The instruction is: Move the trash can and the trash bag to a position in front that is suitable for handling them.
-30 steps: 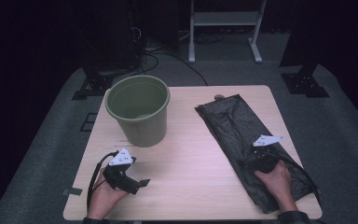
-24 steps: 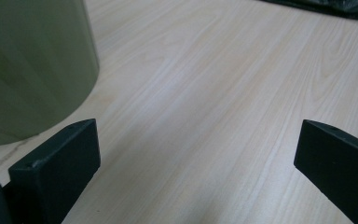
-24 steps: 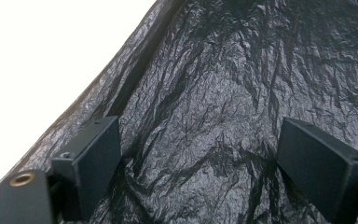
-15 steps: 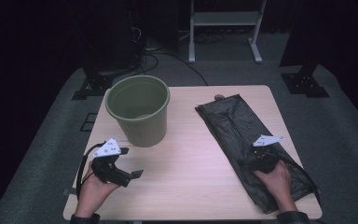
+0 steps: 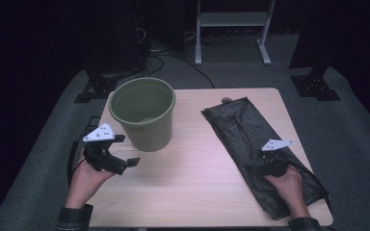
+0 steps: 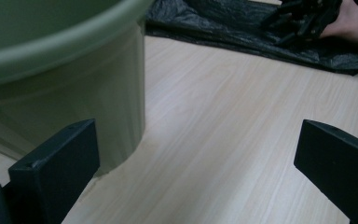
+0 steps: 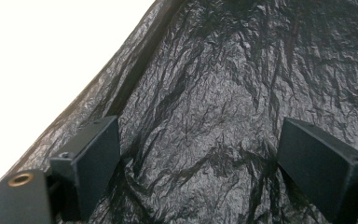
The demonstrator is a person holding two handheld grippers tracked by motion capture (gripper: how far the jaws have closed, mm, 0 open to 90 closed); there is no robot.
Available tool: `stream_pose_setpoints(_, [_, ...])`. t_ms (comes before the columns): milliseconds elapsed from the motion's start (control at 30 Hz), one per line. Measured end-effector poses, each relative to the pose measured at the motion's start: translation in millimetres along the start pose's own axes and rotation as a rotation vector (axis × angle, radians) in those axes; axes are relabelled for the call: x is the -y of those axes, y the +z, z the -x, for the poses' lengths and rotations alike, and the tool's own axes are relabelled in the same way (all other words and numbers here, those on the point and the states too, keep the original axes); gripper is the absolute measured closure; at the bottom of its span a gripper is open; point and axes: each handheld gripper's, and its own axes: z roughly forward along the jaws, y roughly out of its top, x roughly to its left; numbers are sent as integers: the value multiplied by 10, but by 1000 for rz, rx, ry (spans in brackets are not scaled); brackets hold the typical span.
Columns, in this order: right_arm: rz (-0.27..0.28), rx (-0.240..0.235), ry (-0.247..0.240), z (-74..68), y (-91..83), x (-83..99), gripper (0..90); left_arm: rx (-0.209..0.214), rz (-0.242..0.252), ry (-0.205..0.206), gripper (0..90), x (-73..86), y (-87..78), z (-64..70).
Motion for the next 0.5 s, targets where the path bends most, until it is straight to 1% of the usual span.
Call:
stream_pose_setpoints(267, [1, 10, 8, -8, -1, 2, 119, -21, 18, 10, 0, -197, -113, -87])
stream_pose_setpoints(500, [1, 11, 10, -11, -1, 2, 119, -49, 38, 15, 0, -386, -173, -224])
